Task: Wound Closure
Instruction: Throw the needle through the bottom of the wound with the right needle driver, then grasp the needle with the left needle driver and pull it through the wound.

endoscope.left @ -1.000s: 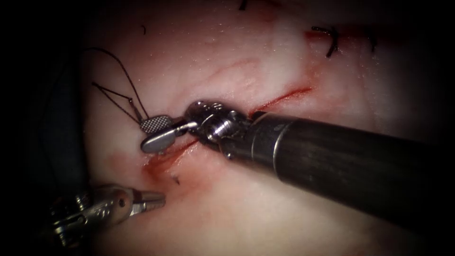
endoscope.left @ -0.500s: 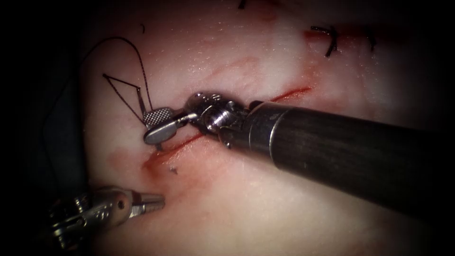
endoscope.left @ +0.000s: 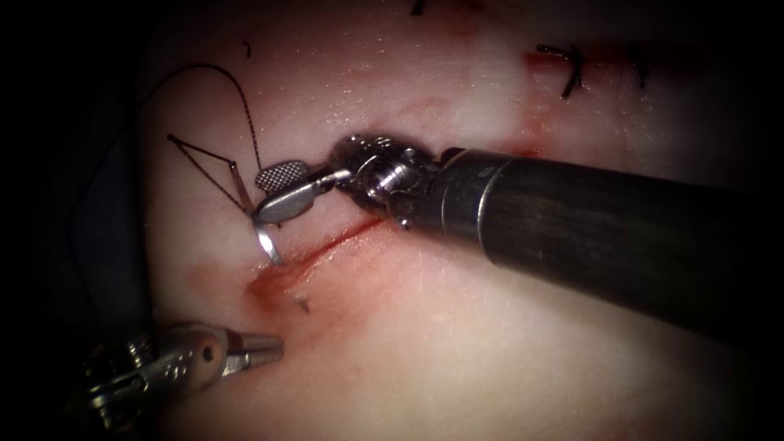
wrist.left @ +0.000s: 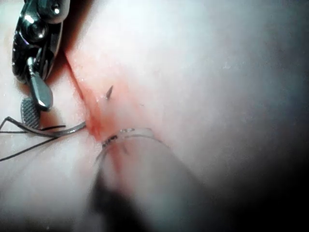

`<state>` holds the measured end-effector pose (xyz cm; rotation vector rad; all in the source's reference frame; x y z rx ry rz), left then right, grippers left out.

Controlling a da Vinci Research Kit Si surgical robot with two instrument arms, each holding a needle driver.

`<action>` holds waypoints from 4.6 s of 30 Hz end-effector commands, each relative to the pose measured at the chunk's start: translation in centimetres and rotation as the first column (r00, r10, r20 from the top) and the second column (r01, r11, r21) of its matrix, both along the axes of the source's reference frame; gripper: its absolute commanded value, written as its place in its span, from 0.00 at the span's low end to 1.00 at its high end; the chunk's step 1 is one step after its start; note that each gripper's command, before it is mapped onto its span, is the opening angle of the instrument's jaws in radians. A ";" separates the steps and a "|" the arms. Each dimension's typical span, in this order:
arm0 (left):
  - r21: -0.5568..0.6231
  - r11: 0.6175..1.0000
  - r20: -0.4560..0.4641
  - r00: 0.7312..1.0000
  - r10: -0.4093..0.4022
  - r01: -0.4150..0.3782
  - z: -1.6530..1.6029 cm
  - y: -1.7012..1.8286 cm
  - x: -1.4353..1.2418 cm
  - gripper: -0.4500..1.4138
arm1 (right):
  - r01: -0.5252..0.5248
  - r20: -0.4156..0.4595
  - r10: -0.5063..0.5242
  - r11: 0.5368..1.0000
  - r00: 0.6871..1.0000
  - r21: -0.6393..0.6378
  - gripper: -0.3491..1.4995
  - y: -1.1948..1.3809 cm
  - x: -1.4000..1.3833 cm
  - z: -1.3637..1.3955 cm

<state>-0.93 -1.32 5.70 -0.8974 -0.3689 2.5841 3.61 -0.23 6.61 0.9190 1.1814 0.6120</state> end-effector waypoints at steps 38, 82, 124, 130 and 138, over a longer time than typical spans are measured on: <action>-0.001 1.000 0.002 1.000 0.001 -0.001 0.04 0.02 -0.05 0.17 | 0.080 -0.194 -0.083 0.997 0.978 -0.025 0.00 0.00 0.30 0.02; -0.014 1.000 -0.003 1.000 0.006 -0.006 0.01 0.07 -0.10 0.18 | -0.082 0.040 0.075 0.737 0.996 0.670 0.00 -0.21 0.23 -0.65; -0.269 0.963 0.181 0.983 0.029 0.021 -0.62 0.50 -0.10 0.53 | -0.381 0.163 0.350 0.755 0.923 0.534 0.71 0.04 -0.16 -0.50; -0.364 0.931 0.217 0.975 0.055 0.028 -0.63 0.52 -0.28 0.63 | -0.435 0.183 0.394 0.803 0.901 0.408 0.79 0.33 -0.62 -0.31; -0.356 0.925 0.288 0.957 -0.028 0.134 -0.51 0.43 -0.48 0.63 | -0.504 0.223 0.454 0.802 0.863 0.320 0.83 0.50 -0.79 -0.24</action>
